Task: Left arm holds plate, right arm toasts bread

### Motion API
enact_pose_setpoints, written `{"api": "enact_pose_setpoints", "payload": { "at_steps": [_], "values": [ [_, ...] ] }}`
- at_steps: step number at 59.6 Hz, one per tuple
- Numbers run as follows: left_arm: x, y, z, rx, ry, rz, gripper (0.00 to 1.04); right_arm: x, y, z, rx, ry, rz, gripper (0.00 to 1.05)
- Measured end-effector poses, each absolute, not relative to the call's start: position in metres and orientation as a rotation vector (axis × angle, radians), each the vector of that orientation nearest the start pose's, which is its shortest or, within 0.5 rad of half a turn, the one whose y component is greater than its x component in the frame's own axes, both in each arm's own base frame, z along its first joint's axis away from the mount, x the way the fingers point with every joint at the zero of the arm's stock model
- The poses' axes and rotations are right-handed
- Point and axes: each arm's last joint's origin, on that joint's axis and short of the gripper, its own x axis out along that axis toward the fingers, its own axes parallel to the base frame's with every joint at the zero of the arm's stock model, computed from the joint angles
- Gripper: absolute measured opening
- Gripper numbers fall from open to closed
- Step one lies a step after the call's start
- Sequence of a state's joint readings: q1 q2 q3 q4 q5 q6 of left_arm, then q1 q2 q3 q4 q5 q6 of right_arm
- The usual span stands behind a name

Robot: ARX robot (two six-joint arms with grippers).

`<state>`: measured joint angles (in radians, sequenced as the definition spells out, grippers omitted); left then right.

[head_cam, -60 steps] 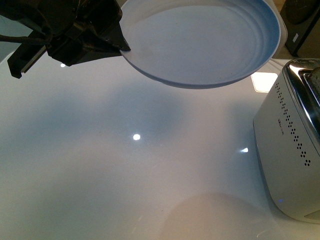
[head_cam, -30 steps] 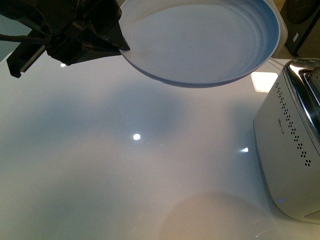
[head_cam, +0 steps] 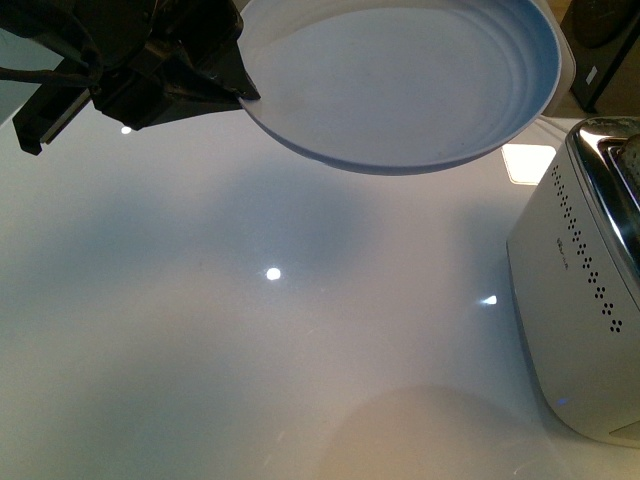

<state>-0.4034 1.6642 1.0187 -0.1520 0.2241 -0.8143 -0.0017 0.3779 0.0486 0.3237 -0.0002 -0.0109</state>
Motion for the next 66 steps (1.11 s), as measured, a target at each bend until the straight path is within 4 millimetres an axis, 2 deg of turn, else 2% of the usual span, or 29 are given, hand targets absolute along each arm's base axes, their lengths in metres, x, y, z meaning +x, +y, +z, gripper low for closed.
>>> {"api": "enact_pose_setpoints", "payload": {
  "at_steps": [11,43,51,66],
  "values": [
    [0.313,-0.141,0.198,-0.671,0.996,-0.230,0.03,0.118,0.000,0.173,-0.011,-0.008,-0.002,0.02],
    [0.313,-0.141,0.198,-0.672,0.997,-0.231,0.03,0.108,0.000,0.173,-0.011,-0.022,-0.002,0.02],
    [0.313,-0.141,0.198,-0.672,0.996,-0.229,0.03,0.097,0.000,0.170,-0.011,-0.015,-0.002,0.02],
    [0.313,-0.141,0.198,-0.673,0.997,-0.230,0.03,0.097,0.000,0.170,-0.011,-0.015,-0.003,0.03]
  ]
}}
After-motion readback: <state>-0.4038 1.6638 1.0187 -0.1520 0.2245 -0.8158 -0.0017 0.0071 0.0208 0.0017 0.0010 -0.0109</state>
